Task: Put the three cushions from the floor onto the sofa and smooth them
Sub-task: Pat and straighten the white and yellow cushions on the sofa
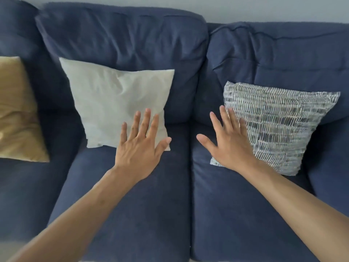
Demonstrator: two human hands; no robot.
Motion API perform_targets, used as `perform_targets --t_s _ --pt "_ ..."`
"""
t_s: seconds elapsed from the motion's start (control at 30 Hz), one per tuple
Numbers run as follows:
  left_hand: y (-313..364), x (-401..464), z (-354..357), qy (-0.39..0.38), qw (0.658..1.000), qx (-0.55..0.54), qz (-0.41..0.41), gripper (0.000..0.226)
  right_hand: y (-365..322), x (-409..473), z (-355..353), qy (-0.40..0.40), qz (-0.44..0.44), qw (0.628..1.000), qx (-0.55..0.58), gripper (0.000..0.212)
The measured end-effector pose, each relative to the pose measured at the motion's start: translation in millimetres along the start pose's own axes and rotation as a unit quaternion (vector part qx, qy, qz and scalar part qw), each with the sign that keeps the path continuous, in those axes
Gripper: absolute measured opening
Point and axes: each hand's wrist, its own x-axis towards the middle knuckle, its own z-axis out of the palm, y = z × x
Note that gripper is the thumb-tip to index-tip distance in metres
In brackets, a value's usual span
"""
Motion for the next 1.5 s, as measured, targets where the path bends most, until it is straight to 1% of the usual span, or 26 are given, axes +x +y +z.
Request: perform_targets --t_s 0.17,0.23,0.33,0.43,0.53,0.67,0.77,0.87,0.97,1.1,1.2,1.33,1.4,1.47,1.5 --pt "-86 -24 -16 0.006 1.000 -0.001 -0.011 0.085 -90 10 2 0.035 -0.005 0.999 0.017 0.099" --pt "-114 -30 -19 0.002 1.000 -0.006 -0.023 0.084 -121 16 9 0.029 -0.010 0.999 0.026 0.098" --pt "-147 -36 -17 0.000 0.999 -0.022 -0.044 0.081 -160 21 24 0.024 -0.023 0.999 0.027 0.093" --pt "-169 -34 -14 0.013 0.998 -0.053 -0.045 0.079 -188 32 35 0.039 -0.044 0.998 0.037 0.088" --pt "-186 -20 -10 0.039 0.996 -0.069 -0.028 0.075 -206 51 41 0.062 -0.078 0.994 0.049 0.084" --pt "-198 18 -10 0.083 0.993 -0.089 0.008 0.070 -227 93 47 0.155 -0.153 0.975 0.050 0.071" --pt "-197 64 -8 0.132 0.984 -0.110 0.053 0.062 -243 133 52 0.215 -0.183 0.957 0.062 0.060" --pt "-193 110 -2 0.176 0.973 -0.121 0.092 0.057 -251 169 58 0.227 -0.195 0.953 0.052 0.059" --pt "-200 155 9 0.222 0.965 -0.087 0.113 0.056 -246 203 68 0.234 -0.180 0.955 0.025 0.057" --pt "-225 185 18 0.262 0.957 -0.025 0.126 0.063 -227 226 83 0.270 -0.153 0.951 -0.008 0.061" --pt "-252 195 19 0.287 0.953 -0.015 0.100 0.064 -212 230 88 0.289 -0.121 0.950 0.000 0.065" --pt "-292 197 14 0.271 0.960 -0.050 0.043 0.069 -193 229 86 0.287 -0.062 0.956 0.024 0.067" --pt "-305 193 8 0.267 0.960 -0.085 0.025 0.071 -187 222 80 0.306 -0.023 0.951 0.044 0.066" --pt "-308 186 2 0.277 0.954 -0.109 0.021 0.069 -191 212 71 0.331 0.000 0.941 0.066 0.063" --pt "-304 183 -2 0.290 0.949 -0.115 0.035 0.066 -198 207 66 0.339 -0.007 0.938 0.073 0.061"
